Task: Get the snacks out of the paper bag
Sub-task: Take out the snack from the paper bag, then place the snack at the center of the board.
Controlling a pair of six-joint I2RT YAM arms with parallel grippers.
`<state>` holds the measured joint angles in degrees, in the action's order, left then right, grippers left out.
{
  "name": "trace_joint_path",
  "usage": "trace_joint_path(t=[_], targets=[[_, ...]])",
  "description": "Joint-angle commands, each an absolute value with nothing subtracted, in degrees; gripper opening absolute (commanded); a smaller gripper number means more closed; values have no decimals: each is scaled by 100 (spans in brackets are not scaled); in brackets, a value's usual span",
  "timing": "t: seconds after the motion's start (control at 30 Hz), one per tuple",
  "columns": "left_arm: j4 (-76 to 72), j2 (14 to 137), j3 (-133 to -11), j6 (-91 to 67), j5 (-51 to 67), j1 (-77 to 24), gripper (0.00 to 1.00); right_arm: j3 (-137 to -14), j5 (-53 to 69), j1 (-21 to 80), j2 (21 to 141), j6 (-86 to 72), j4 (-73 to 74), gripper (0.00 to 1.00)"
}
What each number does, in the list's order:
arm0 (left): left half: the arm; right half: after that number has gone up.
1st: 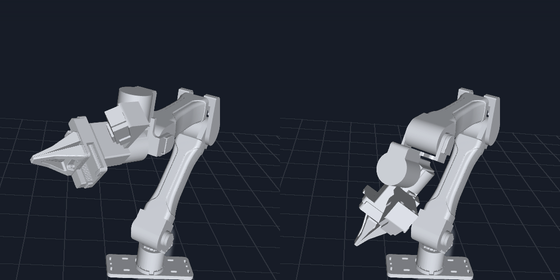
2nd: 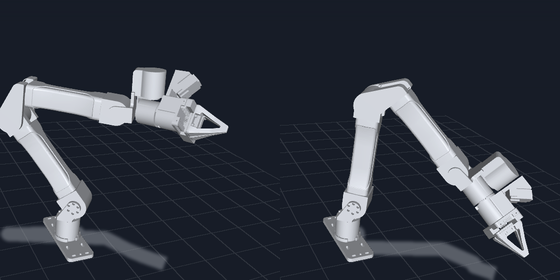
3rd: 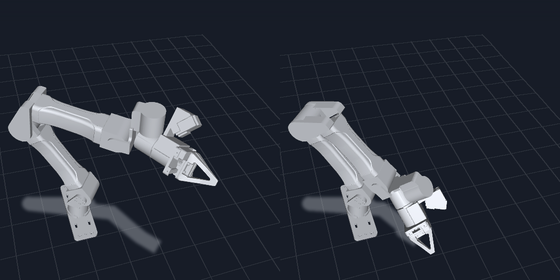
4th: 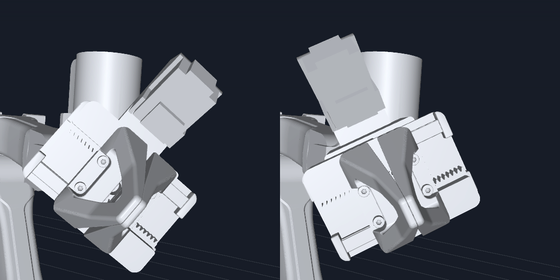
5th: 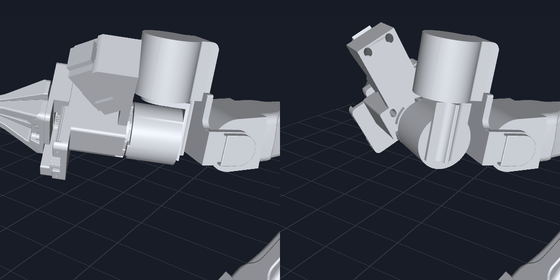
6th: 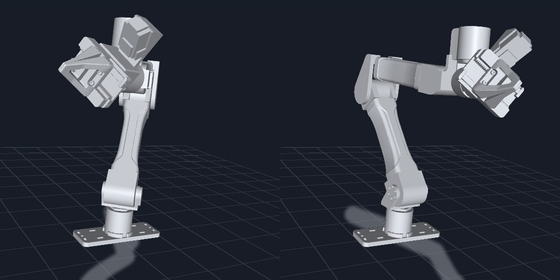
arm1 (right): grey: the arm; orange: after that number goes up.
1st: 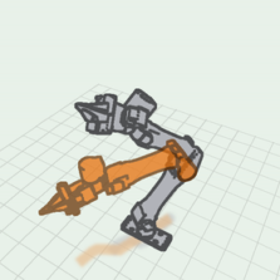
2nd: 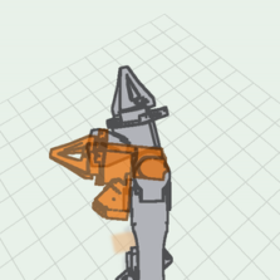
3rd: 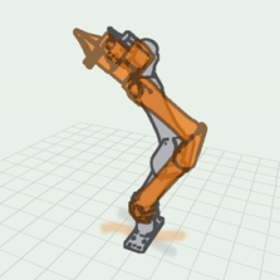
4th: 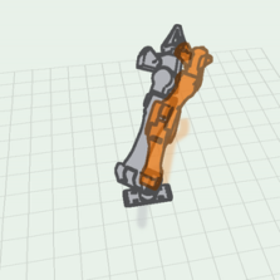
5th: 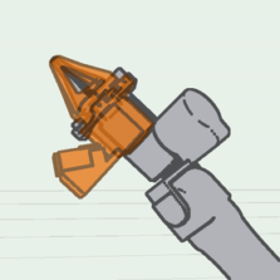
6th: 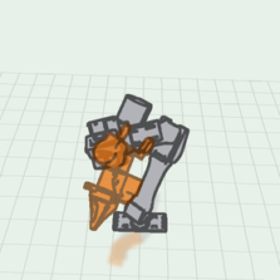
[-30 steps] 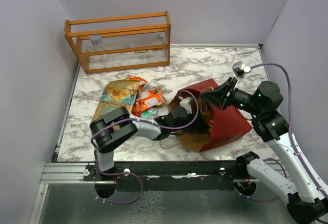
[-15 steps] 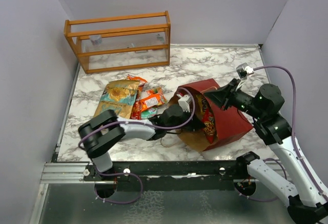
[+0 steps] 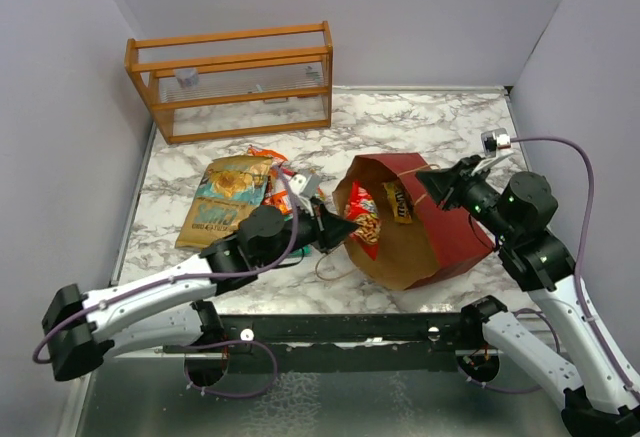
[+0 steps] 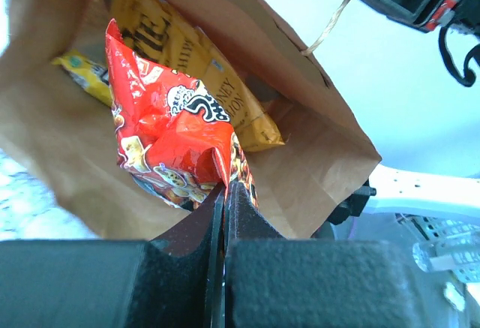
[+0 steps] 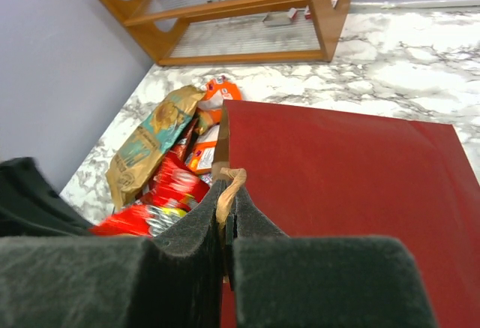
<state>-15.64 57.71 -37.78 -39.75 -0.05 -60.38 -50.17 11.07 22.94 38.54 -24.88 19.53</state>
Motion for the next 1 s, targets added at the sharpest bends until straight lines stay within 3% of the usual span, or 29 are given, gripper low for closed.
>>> trace_joint_path(t=[0.0, 0.2, 0.33, 0.47, 0.7, 0.97], targets=[[-124, 4672, -3854, -3353, -1038, -6019, 0, -4906, 585, 2312, 3762, -2508, 2022, 2], [1061, 3895, -4458, -2636, -2351, -6012, 0, -4876, 581, 2311, 3810, -2596, 1987, 2], [1620, 4097, -4996, -2110, -3122, -6012, 0, -4890, 578, 2306, 3813, -2606, 1989, 2], [2323, 4545, -5344, -2825, -4155, -5996, 0, -4939, 558, 2312, 3818, -2607, 2048, 2], [1953, 5048, -5134, -2985, -2971, -5458, 0, -4958, 554, 2307, 3805, -2636, 2092, 2], [2095, 5386, -5133, -2794, -903, -3547, 0, -5036, 556, 2307, 3845, -2614, 2174, 2]])
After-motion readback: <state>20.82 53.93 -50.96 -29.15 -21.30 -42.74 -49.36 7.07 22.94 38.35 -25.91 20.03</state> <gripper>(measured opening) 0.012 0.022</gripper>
